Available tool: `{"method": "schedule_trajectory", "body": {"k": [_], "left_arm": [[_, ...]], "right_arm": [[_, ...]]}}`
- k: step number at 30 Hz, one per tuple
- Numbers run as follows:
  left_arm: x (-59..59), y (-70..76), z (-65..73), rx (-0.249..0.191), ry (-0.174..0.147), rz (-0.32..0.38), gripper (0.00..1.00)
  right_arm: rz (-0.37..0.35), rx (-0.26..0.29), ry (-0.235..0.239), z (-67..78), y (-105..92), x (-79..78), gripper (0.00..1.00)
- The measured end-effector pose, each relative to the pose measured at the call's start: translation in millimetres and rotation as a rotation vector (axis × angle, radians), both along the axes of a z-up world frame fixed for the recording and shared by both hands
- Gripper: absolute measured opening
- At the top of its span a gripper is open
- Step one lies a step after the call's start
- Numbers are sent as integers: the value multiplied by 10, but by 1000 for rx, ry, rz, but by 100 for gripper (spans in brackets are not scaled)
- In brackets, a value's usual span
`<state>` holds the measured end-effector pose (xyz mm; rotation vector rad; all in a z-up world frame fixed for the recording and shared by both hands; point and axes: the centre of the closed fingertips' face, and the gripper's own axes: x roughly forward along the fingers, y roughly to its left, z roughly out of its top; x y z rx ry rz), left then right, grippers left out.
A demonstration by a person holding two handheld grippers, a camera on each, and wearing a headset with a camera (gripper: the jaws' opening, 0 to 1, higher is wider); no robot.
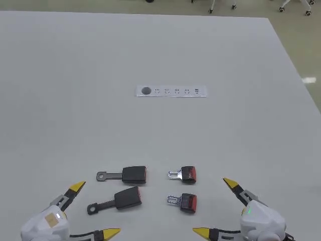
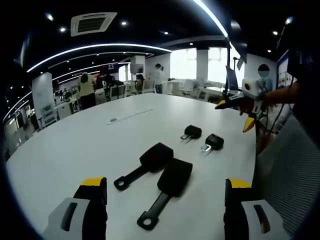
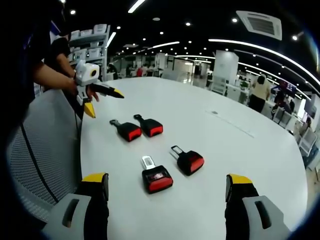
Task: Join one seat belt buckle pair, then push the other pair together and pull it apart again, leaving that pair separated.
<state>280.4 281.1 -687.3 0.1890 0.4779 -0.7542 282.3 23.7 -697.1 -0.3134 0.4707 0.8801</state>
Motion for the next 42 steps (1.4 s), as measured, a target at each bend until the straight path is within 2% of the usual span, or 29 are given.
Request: {"method": "schedule_trajectory", "body": {"k": [16, 27, 32, 39, 42], "left_arm": [[-10, -31, 28, 1, 2, -4, 100], [-24, -82, 108, 5, 3, -8, 99], [-24, -37, 56, 20, 10, -28, 97], [40, 29, -21, 46, 18, -66, 94], [52, 12, -41, 56, 26, -95, 90]], "right_arm": [[2, -2, 2, -10, -10, -2, 99], [10, -12, 0, 1, -18, 3, 99], [26, -28, 3, 9, -39, 26, 99], [62, -52, 11, 0, -42, 43, 96], [77, -63, 16, -8, -39, 46, 94]]}}
